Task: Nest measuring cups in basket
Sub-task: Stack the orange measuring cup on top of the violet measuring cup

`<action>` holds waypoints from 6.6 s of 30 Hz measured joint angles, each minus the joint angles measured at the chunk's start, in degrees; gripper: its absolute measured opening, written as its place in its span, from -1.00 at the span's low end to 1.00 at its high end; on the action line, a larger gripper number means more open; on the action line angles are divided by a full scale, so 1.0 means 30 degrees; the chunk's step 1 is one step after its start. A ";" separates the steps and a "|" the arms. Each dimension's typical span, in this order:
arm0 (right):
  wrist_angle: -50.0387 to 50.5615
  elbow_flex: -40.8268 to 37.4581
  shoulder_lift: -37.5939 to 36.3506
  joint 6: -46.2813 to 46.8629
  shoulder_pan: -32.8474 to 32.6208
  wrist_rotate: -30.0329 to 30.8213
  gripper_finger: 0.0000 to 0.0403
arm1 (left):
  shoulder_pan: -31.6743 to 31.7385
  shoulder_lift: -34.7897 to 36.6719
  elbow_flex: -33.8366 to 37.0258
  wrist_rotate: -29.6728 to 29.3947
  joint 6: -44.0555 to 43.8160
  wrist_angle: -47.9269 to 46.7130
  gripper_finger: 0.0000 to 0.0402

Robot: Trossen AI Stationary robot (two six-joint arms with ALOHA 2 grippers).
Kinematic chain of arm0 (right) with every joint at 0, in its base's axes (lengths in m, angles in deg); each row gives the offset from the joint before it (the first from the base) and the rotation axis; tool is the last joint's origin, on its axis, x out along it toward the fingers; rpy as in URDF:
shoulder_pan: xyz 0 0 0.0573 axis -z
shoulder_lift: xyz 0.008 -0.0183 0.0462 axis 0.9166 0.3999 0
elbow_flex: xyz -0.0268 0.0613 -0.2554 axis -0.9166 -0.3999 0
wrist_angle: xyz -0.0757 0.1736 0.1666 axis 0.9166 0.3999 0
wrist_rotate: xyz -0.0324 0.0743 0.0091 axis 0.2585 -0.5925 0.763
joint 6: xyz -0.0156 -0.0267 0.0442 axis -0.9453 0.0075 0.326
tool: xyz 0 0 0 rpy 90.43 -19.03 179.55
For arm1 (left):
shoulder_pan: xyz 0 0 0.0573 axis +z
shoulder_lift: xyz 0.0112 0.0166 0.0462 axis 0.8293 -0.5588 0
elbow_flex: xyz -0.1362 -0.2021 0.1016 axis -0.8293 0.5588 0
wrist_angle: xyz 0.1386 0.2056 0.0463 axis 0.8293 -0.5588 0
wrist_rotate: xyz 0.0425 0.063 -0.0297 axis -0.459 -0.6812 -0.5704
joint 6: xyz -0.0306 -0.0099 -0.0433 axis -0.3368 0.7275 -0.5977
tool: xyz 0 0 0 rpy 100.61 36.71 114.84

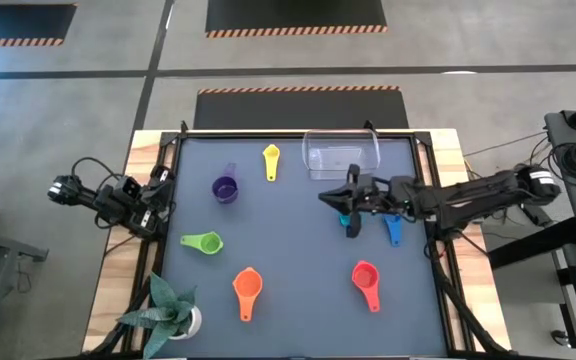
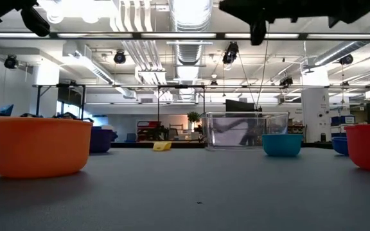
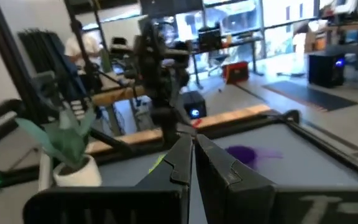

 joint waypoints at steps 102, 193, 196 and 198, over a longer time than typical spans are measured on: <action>1.6358 2.1126 2.0511 0.0835 -0.3748 -0.5212 -0.96 | -0.0036 -0.6615 -0.7213 -0.0022 -0.0512 -1.1249 -1.00; 2.4224 2.5886 2.0139 -0.6090 -0.1210 0.0020 -0.96 | -0.0038 -0.6615 -0.7213 -0.0022 -0.0801 -1.1106 -1.00; 2.4138 2.6571 2.0139 -0.7842 -0.0363 0.0160 -0.96 | -0.0040 -0.6612 -0.7213 -0.0025 -0.0874 -1.1089 -1.00; 2.3782 2.6689 2.0139 -0.8661 0.0284 0.0180 -0.96 | -0.0042 -0.6614 -0.7213 -0.0029 -0.0940 -1.1089 -1.00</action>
